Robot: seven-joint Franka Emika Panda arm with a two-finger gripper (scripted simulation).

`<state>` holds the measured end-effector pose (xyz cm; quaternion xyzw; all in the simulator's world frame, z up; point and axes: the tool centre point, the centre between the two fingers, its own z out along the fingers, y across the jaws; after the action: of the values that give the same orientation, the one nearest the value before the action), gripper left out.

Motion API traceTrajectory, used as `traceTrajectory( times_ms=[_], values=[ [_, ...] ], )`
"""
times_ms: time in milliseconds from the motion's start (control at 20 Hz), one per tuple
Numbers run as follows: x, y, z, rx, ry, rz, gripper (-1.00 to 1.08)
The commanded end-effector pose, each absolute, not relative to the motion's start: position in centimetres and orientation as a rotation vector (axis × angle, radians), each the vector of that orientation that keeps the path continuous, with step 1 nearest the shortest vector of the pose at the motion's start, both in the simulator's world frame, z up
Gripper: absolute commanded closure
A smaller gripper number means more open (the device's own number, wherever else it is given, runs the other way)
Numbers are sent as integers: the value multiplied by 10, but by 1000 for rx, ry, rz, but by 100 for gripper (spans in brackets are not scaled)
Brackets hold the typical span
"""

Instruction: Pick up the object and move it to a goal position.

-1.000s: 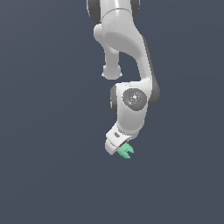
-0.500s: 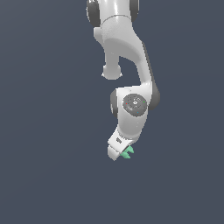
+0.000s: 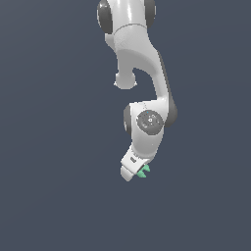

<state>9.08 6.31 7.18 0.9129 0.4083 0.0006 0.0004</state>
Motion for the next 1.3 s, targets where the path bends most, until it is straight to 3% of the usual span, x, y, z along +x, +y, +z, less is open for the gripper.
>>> traceTrajectory(
  times_ms=[0, 450, 500, 1250],
  values=[
    [90, 63, 57, 2867, 1285, 0, -92],
    [91, 64, 40, 2866, 1288, 0, -92],
    [91, 64, 40, 2866, 1288, 0, 108],
    [91, 68, 48, 2866, 1287, 0, 108]
  ],
)
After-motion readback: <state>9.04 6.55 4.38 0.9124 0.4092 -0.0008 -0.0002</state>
